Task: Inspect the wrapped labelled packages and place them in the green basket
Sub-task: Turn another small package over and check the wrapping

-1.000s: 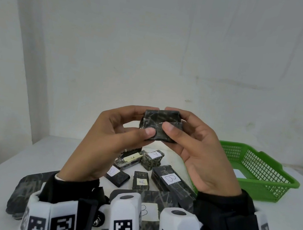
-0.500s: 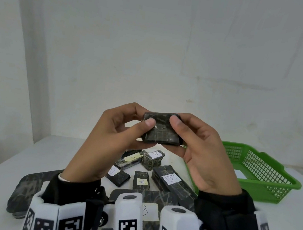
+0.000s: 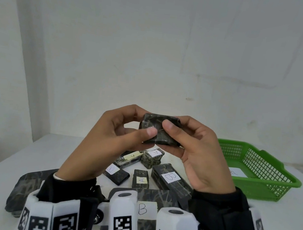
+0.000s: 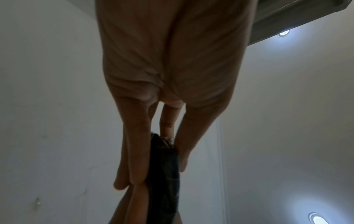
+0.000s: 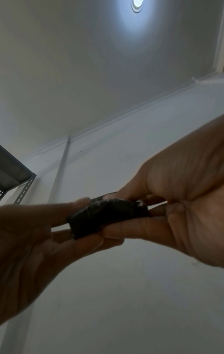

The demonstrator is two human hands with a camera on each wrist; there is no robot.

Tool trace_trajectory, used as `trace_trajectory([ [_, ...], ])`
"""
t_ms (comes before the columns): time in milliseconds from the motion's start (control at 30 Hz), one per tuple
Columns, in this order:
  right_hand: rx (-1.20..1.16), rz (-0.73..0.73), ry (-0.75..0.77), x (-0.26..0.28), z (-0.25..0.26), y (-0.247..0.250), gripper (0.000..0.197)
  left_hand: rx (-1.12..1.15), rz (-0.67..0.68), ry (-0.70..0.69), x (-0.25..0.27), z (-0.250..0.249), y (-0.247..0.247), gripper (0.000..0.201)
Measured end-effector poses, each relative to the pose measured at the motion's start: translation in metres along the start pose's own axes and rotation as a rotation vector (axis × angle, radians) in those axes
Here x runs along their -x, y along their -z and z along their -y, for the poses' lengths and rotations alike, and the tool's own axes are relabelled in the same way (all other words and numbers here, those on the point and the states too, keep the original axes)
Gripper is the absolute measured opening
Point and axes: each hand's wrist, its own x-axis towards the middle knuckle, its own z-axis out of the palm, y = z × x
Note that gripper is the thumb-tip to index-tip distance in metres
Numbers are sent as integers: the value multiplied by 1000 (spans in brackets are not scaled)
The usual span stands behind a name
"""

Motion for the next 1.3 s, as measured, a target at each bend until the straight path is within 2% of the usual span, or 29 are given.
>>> trace_trajectory([
  [100,-9,35,-17,0,1,1,27,20,-39,-12,0,1,1,19],
  [200,-50,112,-61,0,3,0,46,-4,-86,-19,-1,2,4,22],
  [267,-52,111,-54,0,2,2,57,-35,-54,-14,-1,2,4,34],
  [367,-2,66,-15,-3,-2,4,68,-80,-31,28,-2,3,2,66],
  [433,16,50,-2,-5,-4,6,63,-96,-74,86,-2,1,-1,72],
  [567,46,54,53,-6,-2,9,51,-67,-136,154,-2,-1,-6,57],
  [700,89,84,82,-4,2,8,52,-5,-201,72,-4,0,-5,46],
  [867,83,107,-16,0,7,4,47,-85,-257,-17,-5,3,-3,29],
  [1033,34,2,26,-1,4,1,49,-85,-237,-17,-4,1,-4,28],
  [1300,23,36,24,1,7,0,43,-103,-265,-38,-4,0,-7,25],
])
